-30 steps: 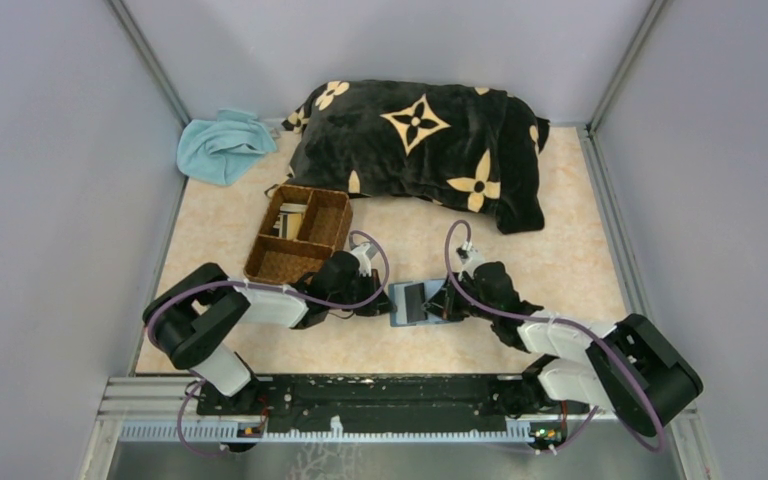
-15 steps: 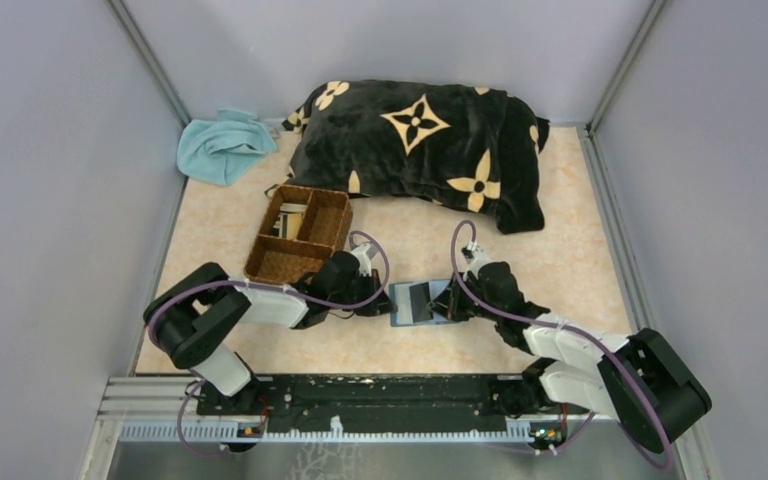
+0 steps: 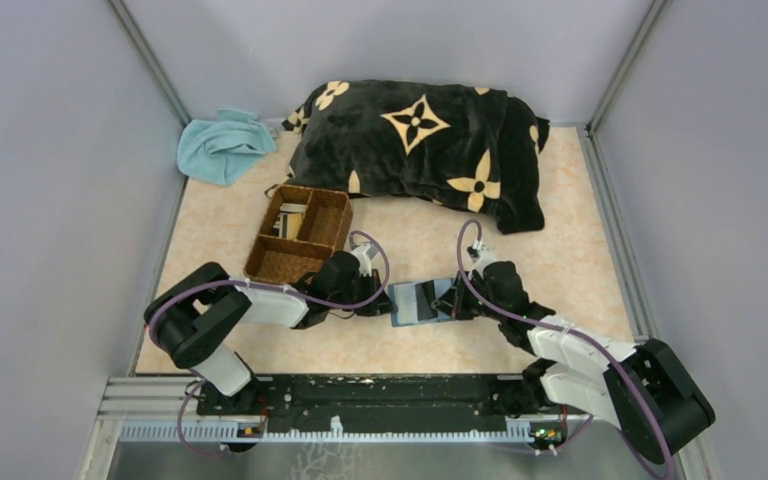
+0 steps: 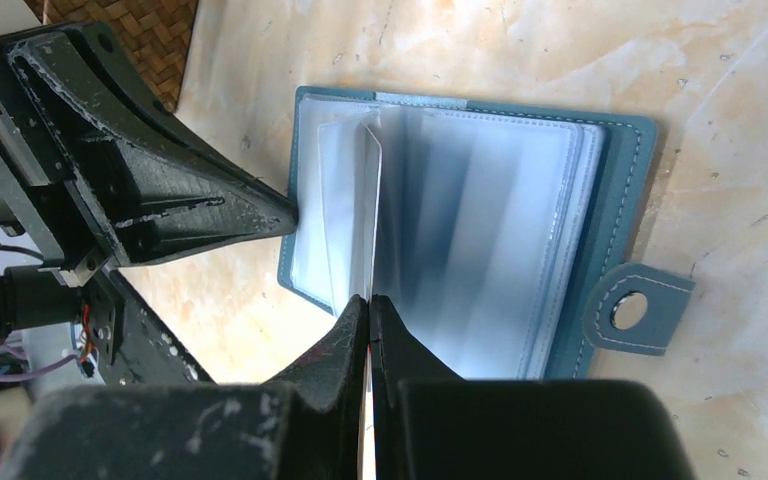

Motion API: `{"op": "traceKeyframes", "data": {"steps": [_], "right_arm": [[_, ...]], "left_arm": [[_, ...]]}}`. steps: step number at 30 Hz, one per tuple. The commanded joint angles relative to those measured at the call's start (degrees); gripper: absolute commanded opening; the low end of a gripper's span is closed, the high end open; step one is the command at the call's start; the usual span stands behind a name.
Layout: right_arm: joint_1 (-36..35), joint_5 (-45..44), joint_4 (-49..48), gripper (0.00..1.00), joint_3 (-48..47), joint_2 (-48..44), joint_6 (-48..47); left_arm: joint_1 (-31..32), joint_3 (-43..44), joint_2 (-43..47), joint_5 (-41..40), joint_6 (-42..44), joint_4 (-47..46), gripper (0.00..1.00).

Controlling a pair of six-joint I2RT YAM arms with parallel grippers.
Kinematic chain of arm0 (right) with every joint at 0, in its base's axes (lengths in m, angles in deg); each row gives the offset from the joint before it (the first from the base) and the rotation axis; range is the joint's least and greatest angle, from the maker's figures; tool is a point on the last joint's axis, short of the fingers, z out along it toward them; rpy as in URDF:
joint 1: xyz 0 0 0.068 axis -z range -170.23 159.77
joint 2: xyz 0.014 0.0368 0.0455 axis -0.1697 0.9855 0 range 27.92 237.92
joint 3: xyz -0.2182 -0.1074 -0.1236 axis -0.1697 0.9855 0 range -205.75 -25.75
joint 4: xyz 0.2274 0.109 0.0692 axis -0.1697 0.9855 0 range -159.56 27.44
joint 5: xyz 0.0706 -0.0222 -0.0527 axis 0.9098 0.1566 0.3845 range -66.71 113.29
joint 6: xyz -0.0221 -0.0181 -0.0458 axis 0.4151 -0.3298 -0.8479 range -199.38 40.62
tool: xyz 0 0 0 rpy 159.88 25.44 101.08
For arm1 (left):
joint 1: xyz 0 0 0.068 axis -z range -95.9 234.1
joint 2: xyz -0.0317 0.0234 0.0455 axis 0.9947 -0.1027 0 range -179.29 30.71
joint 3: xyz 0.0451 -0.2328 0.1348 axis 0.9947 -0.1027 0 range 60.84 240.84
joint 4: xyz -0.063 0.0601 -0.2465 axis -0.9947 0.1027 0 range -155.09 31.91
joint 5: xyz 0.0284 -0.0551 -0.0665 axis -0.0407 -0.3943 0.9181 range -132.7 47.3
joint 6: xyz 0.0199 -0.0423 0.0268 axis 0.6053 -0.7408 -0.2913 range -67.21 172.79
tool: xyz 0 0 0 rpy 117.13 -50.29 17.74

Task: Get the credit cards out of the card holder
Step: Remove the credit card from the card holder, then place the credit card in the storage box.

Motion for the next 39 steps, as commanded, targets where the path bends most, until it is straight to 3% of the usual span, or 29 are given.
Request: {"op": "traceKeyframes", "data": {"steps": [1, 18, 26, 31, 35, 39], "right_arm": [[1.4, -1.0, 0.1, 0.0, -0.3, -1.5, -1.7], [6.5, -0.8, 10.0, 0.0, -2.5, -10.5, -4.6], [7.9, 2.9, 11.4, 0.0, -3.2, -13.2, -5.4], [7.9, 10.8, 9.6, 0.0, -3.8, -13.8, -6.7], [7.8, 19.0, 5.1, 0.0, -2.9, -13.1, -6.1], [7.7, 29.3, -4.9, 0.0, 0.0, -12.7, -1.9]], "left_arm": [[0.5, -1.3, -1.7, 0.2, 0.5, 2.4, 0.0], [0.3, -1.6, -0.6, 0.3, 0.6, 2.8, 0.0], [0.4, -0.4, 5.7, -2.2, 2.4, 8.2, 0.0], [0.4, 0.2, 13.2, -3.9, 4.9, 11.3, 0.21], [0.4, 1.5, 17.4, -2.5, 9.5, 13.5, 0.5], [0.3, 2.4, 19.9, 2.6, 15.4, 14.0, 0.6]]}}
